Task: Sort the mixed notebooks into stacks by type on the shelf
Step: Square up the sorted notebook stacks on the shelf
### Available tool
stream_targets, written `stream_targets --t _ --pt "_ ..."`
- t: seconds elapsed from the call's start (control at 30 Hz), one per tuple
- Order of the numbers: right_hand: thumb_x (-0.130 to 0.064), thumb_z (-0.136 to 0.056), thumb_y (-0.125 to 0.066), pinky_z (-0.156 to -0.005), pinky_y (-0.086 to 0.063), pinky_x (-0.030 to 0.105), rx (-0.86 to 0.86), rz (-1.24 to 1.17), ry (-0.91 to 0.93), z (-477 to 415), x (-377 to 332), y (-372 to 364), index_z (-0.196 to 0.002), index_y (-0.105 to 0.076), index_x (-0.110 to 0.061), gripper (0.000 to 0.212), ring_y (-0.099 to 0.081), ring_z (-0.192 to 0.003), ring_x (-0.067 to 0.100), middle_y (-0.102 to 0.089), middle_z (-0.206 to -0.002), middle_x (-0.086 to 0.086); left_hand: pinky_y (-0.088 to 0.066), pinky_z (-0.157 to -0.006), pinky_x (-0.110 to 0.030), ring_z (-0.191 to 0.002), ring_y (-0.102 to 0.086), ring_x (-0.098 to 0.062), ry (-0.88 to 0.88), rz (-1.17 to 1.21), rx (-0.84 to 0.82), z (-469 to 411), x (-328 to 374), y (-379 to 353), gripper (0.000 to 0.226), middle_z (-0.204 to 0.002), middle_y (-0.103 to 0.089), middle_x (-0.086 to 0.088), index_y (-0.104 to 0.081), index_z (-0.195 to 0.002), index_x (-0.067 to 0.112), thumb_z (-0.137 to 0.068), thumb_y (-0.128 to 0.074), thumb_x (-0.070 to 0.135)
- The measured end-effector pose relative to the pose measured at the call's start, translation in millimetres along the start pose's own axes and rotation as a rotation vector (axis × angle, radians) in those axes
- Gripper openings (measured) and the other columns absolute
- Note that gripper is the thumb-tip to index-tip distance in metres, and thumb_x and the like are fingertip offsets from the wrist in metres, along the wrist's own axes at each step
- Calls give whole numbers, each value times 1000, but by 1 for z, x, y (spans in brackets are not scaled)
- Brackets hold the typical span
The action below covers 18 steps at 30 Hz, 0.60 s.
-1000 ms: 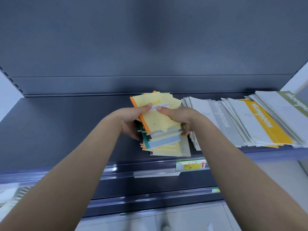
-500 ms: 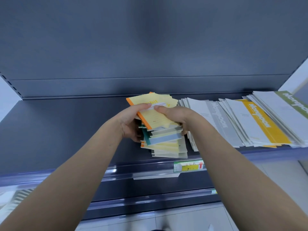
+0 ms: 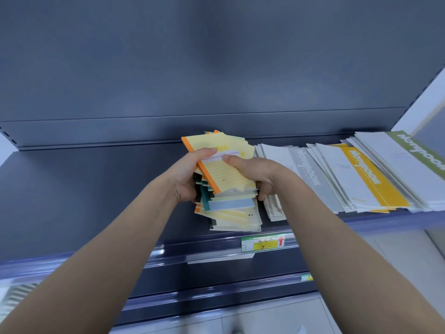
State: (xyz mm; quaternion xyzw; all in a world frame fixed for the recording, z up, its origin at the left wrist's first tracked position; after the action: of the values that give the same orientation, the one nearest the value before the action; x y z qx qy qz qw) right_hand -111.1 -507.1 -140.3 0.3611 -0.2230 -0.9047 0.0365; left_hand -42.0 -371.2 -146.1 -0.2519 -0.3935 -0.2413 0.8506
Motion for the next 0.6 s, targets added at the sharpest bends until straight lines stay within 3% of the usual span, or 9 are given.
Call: stream_targets --t 0.17,0.3,0.4,0.6 --pt "-75 -72 -53 -90 -41 59 -1 -49 -10 -4 4 -4 -126 -45 -19 78 -51 -109 34 -54 -124 7 -50 -81 -36 -83 -67 -25 -47 51 7 -1 -7 -1 20 -90 -72 -6 -68 -93 20 -84 -61 35" --pt "-71 -75 -53 -71 -44 44 9 -83 -18 -4 5 -4 -109 -49 -21 61 -53 -76 22 -57 -93 0 -49 -86 -38 -84 -66 -25 -57 48 22 -1 -10 0 19 -90 -71 -6 -68 -94 19 -84 -60 34" --pt "-73 -73 -53 -60 -43 38 21 -87 -11 -5 5 -5 -108 -52 -21 62 -55 -78 20 -61 -95 1 -50 -86 -38 -86 -67 -26 -80 47 22 0 -7 0 17 -92 -72 -6 -68 -94 19 -84 -62 31" --pt "-71 -69 -60 -63 -42 37 42 -134 47 -2 3 -11 -108 -53 -24 61 -57 -83 20 -62 -98 -3 -52 -81 -38 -95 -66 -27 -152 54 27 6 -9 5 23 -103 -70 -8 -66 -108 17 -86 -60 19"
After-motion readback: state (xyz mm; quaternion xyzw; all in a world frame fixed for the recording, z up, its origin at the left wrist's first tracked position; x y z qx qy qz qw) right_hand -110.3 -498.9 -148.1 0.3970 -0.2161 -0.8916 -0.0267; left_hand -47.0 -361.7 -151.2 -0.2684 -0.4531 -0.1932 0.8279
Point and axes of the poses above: each hand's wrist, its own z-axis away from the middle knuckle, its own y-axis out of the back of the hand, x = y × z, the point moved 4 cm from there along -z, towards the middle knuckle
